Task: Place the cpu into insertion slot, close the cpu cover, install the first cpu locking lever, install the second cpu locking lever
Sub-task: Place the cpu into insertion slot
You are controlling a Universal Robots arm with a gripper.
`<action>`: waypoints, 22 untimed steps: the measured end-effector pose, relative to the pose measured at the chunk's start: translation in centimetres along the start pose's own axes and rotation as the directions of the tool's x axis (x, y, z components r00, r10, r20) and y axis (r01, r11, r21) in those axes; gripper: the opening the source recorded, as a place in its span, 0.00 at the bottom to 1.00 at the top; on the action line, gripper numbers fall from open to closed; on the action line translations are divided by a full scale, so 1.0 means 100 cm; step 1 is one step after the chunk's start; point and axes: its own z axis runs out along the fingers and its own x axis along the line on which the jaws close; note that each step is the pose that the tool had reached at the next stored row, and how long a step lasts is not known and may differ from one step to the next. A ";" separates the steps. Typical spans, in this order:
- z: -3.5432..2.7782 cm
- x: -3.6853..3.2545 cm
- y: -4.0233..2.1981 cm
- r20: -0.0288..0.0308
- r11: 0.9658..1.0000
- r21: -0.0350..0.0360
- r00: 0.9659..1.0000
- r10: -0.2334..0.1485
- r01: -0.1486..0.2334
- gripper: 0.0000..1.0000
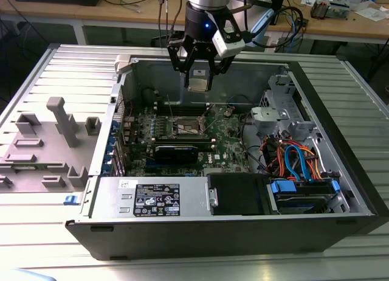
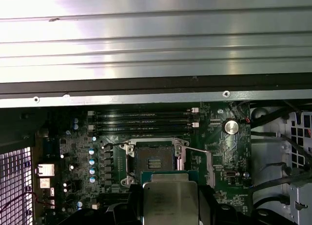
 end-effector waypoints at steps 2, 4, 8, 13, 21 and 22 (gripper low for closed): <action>0.0009 0.0007 -0.0002 0.000 1.000 0.000 1.000 0.000 0.000 0.55; 0.0013 0.0009 -0.0003 0.000 1.000 0.000 1.000 0.000 0.000 0.55; 0.0023 0.0010 -0.0003 0.000 1.000 0.000 1.000 0.000 0.000 0.55; 0.0040 0.0011 -0.0004 0.000 1.000 0.000 1.000 0.000 0.000 0.55; 0.0055 0.0010 -0.0003 0.000 1.000 0.000 1.000 0.000 0.000 0.55; 0.0057 0.0010 -0.0003 0.000 1.000 0.000 1.000 0.000 0.000 0.55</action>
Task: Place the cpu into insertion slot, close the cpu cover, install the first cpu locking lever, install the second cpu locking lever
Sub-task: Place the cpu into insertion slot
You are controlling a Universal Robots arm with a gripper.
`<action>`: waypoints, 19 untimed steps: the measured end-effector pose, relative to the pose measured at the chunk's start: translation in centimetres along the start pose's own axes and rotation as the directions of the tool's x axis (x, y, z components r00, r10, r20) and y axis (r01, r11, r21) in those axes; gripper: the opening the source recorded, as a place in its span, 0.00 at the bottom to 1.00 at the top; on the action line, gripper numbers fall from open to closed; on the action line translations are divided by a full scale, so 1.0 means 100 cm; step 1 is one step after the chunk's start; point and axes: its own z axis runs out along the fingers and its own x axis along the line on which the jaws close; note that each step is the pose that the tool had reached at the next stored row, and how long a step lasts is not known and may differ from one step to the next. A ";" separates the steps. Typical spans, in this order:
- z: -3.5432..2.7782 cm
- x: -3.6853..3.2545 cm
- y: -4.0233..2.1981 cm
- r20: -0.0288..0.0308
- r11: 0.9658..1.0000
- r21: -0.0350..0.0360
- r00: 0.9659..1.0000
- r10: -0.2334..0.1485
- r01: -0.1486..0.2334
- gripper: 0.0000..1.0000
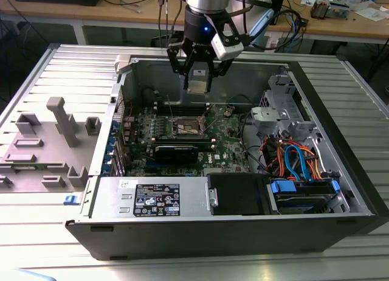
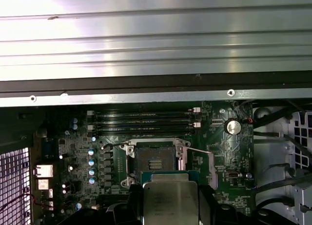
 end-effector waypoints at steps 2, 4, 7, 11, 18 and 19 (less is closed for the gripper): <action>0.0004 0.0000 0.0000 0.000 1.000 0.000 1.000 0.000 0.000 0.55; 0.0009 0.0000 0.0000 0.000 1.000 0.000 1.000 0.000 0.000 0.55; 0.0015 0.0000 0.0000 0.000 1.000 0.000 1.000 0.000 0.000 0.55; 0.0021 0.0000 0.0000 0.000 1.000 0.000 1.000 0.000 0.000 0.55; 0.0043 -0.0001 0.0001 0.000 1.000 0.000 1.000 0.000 0.000 0.55; 0.0052 -0.0001 0.0000 0.000 1.000 0.000 1.000 0.000 0.000 0.55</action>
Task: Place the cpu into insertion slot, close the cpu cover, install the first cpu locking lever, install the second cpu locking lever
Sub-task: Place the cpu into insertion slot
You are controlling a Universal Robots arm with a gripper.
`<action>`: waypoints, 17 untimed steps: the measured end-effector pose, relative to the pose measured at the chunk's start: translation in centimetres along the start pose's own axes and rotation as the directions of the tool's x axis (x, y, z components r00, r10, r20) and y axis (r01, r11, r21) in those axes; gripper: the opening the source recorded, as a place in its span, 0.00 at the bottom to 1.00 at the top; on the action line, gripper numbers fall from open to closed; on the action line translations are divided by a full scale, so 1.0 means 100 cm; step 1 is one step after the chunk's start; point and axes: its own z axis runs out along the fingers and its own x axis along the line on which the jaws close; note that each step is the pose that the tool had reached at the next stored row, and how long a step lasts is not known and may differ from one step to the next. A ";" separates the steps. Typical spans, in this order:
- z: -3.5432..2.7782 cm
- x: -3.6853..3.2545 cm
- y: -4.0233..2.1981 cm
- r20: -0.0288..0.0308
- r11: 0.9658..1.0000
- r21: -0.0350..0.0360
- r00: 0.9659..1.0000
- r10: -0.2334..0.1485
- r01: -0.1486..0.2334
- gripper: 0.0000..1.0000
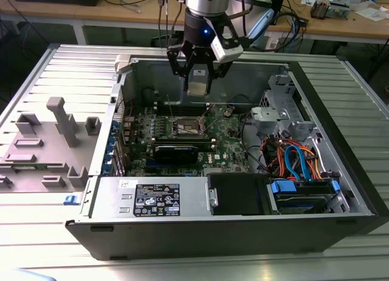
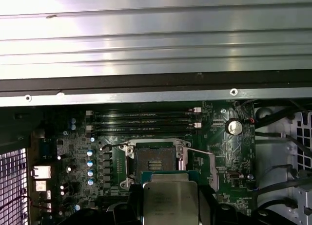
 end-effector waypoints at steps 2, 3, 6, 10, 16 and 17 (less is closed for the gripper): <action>0.0013 0.0001 -0.0003 0.000 1.000 0.000 1.000 0.000 0.000 0.55; 0.0020 0.0000 -0.0004 0.000 1.000 0.000 1.000 0.000 0.000 0.55; 0.0040 0.0000 -0.0009 0.000 1.000 0.000 1.000 0.000 0.000 0.55; 0.0060 0.0001 -0.0018 0.000 1.000 0.000 1.000 0.000 0.000 0.55; 0.0077 0.0003 -0.0031 0.000 1.000 0.000 1.000 0.000 0.000 0.55; 0.0079 0.0003 -0.0032 0.000 1.000 0.000 1.000 0.000 0.000 0.55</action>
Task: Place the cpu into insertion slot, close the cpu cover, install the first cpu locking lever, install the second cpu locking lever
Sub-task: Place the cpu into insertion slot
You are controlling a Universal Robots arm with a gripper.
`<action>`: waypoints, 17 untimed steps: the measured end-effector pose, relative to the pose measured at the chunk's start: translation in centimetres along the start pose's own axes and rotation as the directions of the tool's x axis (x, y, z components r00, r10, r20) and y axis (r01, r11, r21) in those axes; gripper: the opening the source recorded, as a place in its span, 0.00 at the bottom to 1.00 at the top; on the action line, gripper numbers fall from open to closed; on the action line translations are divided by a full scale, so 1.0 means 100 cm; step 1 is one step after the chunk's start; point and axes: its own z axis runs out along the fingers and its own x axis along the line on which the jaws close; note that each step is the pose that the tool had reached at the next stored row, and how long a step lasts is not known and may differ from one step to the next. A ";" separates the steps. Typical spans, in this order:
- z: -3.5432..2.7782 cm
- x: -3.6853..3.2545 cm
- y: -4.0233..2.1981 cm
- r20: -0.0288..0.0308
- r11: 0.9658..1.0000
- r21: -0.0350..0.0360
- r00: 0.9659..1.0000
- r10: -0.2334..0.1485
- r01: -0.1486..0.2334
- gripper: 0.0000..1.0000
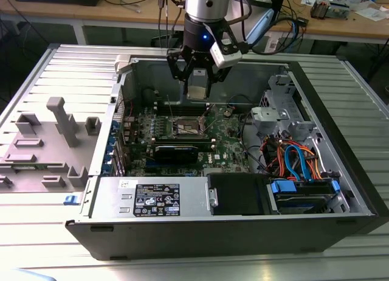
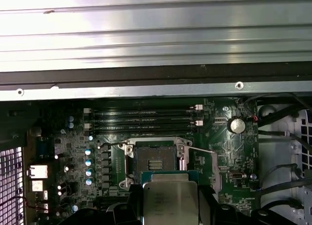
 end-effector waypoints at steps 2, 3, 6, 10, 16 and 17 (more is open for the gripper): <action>0.0005 0.0000 -0.0002 0.000 1.000 0.000 1.000 0.000 0.000 0.55; 0.0007 0.0000 -0.0003 0.000 1.000 0.000 1.000 0.000 0.000 0.55; 0.0015 0.0000 -0.0006 0.000 1.000 0.000 1.000 0.000 0.000 0.55; 0.0025 0.0001 -0.0010 0.000 1.000 0.000 1.000 0.000 0.000 0.55; 0.0044 0.0000 -0.0019 0.000 1.000 0.000 1.000 0.000 0.000 0.55; 0.0048 0.0001 -0.0020 0.000 1.000 0.000 1.000 0.000 0.000 0.55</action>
